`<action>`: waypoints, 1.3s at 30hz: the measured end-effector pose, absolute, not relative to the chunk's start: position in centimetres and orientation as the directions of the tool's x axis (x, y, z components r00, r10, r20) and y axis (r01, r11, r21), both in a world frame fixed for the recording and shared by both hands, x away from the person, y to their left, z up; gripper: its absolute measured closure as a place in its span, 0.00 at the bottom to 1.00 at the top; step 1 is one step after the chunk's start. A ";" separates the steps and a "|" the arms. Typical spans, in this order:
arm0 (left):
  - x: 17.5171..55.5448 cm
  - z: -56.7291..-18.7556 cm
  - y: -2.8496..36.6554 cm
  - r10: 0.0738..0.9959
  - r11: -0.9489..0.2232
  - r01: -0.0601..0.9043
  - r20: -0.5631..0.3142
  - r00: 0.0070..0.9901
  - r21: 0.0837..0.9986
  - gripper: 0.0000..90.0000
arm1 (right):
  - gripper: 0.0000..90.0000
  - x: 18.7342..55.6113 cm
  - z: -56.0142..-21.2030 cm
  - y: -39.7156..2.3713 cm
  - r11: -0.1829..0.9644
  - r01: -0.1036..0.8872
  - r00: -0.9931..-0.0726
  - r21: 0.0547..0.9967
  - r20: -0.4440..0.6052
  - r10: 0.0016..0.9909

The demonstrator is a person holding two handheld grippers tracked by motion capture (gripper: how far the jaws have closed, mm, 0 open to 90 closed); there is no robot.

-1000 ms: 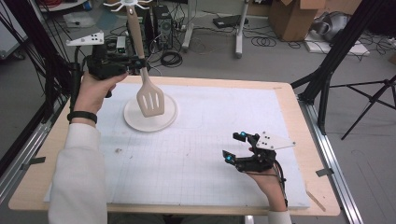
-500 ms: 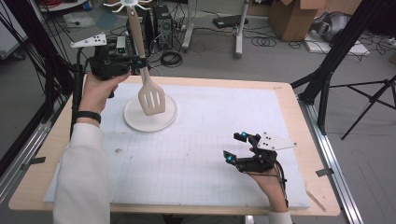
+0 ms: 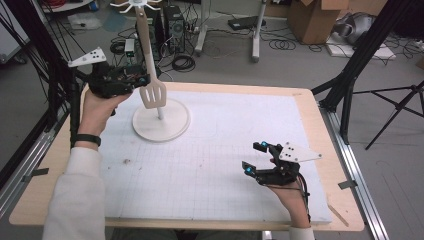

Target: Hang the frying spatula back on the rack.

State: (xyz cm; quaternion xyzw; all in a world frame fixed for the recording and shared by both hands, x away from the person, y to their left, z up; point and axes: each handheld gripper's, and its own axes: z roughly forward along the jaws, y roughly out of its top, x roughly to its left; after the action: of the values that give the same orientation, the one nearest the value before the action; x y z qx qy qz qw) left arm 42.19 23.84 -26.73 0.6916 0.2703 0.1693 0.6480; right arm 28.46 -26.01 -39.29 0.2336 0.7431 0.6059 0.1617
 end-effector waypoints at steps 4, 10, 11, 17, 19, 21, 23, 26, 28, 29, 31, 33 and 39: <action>40.4 -27.5 24.2 0.572 -0.028 0.128 -0.090 0.815 0.991 0.31 | 0.24 28.3 -39.3 -26.5 0.154 0.157 -0.832 0.975 0.047 0.553; 37.2 -29.0 23.6 0.506 -0.050 0.109 -0.069 0.860 0.993 0.28 | 0.24 28.3 -39.2 -26.8 0.140 0.152 -0.829 0.978 0.049 0.558; 37.2 -29.0 23.6 0.506 -0.050 0.109 -0.069 0.860 0.993 0.28 | 0.24 28.3 -39.2 -26.8 0.140 0.152 -0.829 0.978 0.049 0.558; 33.8 -31.8 22.2 0.446 -0.097 0.093 -0.040 0.894 0.991 0.28 | 0.24 28.5 -39.4 -26.4 0.164 0.164 -0.833 0.973 0.048 0.552; 32.8 -32.7 21.7 0.425 -0.105 0.091 -0.038 0.904 0.990 0.28 | 0.24 28.4 -39.4 -26.4 0.172 0.164 -0.833 0.971 0.043 0.552; 32.0 -33.6 21.2 0.402 -0.107 0.096 -0.045 0.914 0.990 0.28 | 0.24 28.4 -39.5 -26.4 0.172 0.168 -0.830 0.971 0.046 0.556; 31.3 -34.5 20.9 0.381 -0.103 0.101 -0.055 0.923 0.990 0.27 | 0.24 28.4 -39.5 -26.5 0.170 0.169 -0.829 0.971 0.047 0.557; 30.3 -36.3 20.4 0.368 -0.119 0.110 -0.059 0.928 0.987 0.25 | 0.24 28.4 -39.4 -26.6 0.168 0.169 -0.829 0.971 0.049 0.557; 30.0 -37.2 20.3 0.370 -0.126 0.111 -0.057 0.927 0.986 0.25 | 0.24 28.4 -39.5 -26.5 0.167 0.170 -0.828 0.971 0.050 0.558; 30.0 -37.2 20.3 0.370 -0.126 0.111 -0.057 0.927 0.986 0.25 | 0.24 28.4 -39.5 -26.5 0.167 0.170 -0.828 0.971 0.050 0.558; 29.6 -38.2 20.4 0.378 -0.117 0.113 -0.061 0.924 0.987 0.24 | 0.23 28.4 -39.5 -26.5 0.170 0.170 -0.832 0.971 0.049 0.553; 29.5 -38.5 20.5 0.380 -0.116 0.113 -0.061 0.923 0.987 0.24 | 0.23 28.4 -39.6 -26.4 0.171 0.176 -0.832 0.969 0.054 0.552; 29.3 -39.5 21.2 0.394 -0.107 0.124 -0.072 0.916 0.986 0.24 | 0.23 28.5 -39.7 -26.3 0.179 0.178 -0.831 0.968 0.051 0.554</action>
State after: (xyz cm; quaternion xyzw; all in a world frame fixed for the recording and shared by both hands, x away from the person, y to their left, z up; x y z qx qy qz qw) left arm 29.26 21.19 -39.51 0.7367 0.1760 0.1048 0.6444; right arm 28.47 -26.34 -39.75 0.2435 0.7512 0.5928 0.1584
